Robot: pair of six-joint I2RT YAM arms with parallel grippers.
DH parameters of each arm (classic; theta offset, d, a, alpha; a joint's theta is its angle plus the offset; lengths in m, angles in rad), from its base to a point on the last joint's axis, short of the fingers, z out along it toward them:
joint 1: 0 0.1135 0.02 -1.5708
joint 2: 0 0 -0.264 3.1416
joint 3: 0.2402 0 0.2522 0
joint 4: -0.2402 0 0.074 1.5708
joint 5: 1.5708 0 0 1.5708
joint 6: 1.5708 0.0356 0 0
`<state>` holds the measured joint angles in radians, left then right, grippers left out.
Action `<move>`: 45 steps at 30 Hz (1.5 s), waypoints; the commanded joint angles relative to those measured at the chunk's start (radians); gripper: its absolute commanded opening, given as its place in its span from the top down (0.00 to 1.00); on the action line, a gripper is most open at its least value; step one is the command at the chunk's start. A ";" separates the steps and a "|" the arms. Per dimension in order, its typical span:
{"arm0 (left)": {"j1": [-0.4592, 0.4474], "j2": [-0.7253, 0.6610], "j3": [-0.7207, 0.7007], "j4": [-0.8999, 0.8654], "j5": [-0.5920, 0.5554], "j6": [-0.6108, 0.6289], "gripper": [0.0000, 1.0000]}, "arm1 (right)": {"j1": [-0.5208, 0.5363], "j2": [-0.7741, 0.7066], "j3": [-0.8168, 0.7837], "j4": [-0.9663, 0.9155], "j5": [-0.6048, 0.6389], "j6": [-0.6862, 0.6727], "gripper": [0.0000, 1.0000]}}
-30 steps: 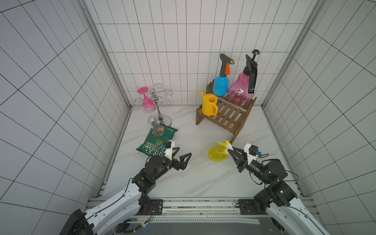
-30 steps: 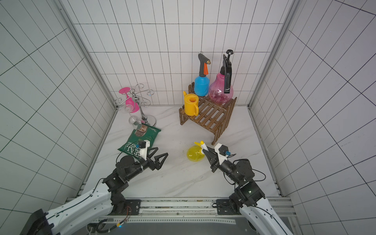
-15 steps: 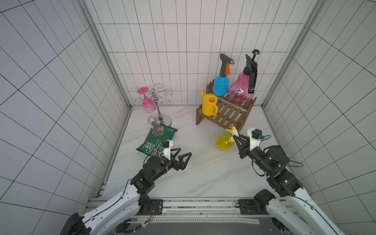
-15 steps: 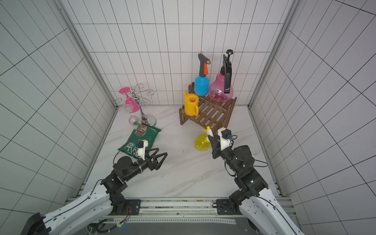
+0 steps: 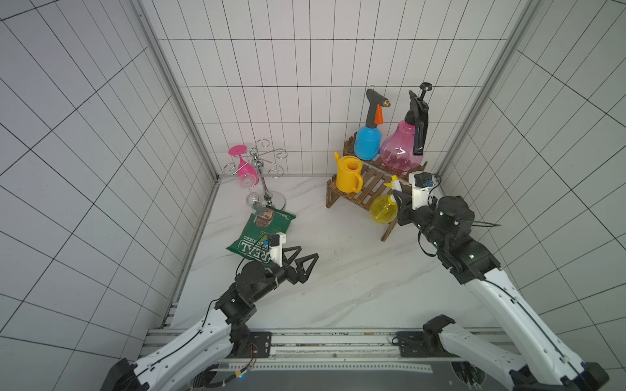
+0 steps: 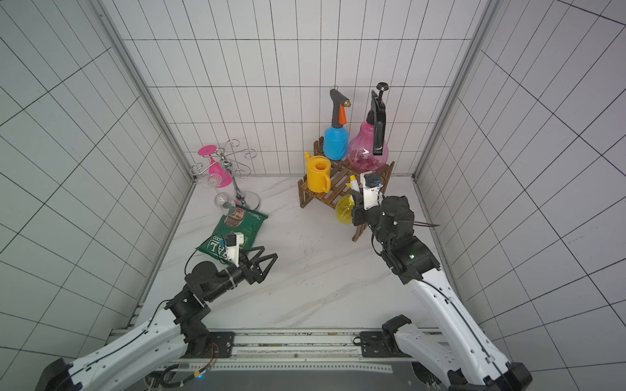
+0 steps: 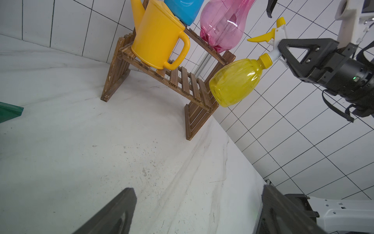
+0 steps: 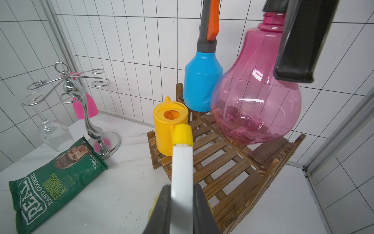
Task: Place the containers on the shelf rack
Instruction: 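Place the container on the shelf.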
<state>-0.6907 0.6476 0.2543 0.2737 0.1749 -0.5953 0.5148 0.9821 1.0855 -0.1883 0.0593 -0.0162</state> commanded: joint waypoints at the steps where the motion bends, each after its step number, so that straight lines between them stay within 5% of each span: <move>1: 0.003 -0.008 0.005 0.020 0.006 -0.001 0.02 | -0.037 0.065 0.075 -0.040 -0.048 -0.012 1.00; 15: 0.002 -0.014 0.005 0.014 0.000 0.002 0.02 | -0.132 0.281 0.259 -0.110 -0.134 -0.013 1.00; 45: 0.002 -0.023 0.004 0.006 -0.011 0.005 0.02 | -0.165 0.406 0.367 -0.196 -0.076 -0.049 0.90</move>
<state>-0.6907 0.6350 0.2543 0.2729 0.1749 -0.5949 0.3653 1.3796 1.4132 -0.3752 -0.0402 -0.0532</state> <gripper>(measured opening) 0.984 0.156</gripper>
